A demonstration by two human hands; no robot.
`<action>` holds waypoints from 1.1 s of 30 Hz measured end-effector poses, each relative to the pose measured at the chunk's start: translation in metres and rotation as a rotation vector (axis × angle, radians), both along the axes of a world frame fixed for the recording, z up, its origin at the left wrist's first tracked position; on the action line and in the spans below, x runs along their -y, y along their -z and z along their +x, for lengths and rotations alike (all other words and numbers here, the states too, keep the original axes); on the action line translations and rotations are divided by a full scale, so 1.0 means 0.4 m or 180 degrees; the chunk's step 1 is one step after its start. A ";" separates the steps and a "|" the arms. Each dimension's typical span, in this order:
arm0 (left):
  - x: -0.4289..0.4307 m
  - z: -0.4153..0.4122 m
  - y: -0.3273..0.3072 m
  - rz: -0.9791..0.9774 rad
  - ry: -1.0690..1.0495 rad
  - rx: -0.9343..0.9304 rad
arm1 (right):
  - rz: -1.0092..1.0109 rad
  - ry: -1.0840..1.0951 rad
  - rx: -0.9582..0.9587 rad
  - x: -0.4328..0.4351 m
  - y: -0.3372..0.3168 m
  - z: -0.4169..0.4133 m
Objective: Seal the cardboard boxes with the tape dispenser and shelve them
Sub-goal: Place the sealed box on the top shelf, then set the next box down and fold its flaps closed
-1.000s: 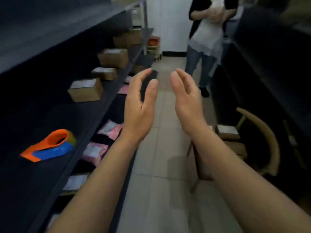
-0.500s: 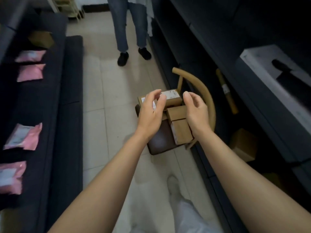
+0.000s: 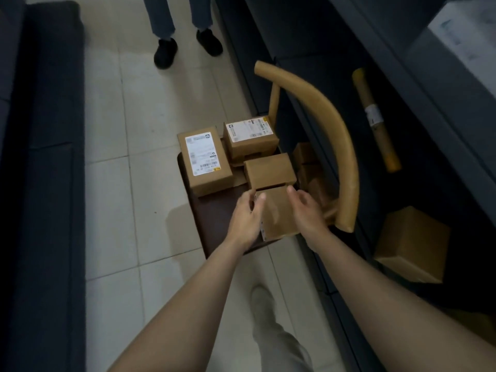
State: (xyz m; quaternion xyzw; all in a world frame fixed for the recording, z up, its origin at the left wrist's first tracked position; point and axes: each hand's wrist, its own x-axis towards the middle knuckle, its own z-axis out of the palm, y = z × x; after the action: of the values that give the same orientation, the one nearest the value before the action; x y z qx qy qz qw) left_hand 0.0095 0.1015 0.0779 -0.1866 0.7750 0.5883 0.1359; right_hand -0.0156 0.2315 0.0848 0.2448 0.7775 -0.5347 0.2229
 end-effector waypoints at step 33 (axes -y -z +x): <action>0.323 0.236 -0.562 0.0144 -0.1372 -0.0698 | -0.1195 -0.0533 -0.1112 0.354 -0.564 0.206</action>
State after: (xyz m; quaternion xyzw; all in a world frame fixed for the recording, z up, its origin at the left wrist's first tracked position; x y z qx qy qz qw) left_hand 0.1038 -0.0278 0.3029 -0.2796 0.7140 0.6377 -0.0736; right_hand 0.0666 0.0898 0.3104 0.0381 0.7090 -0.6833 0.1704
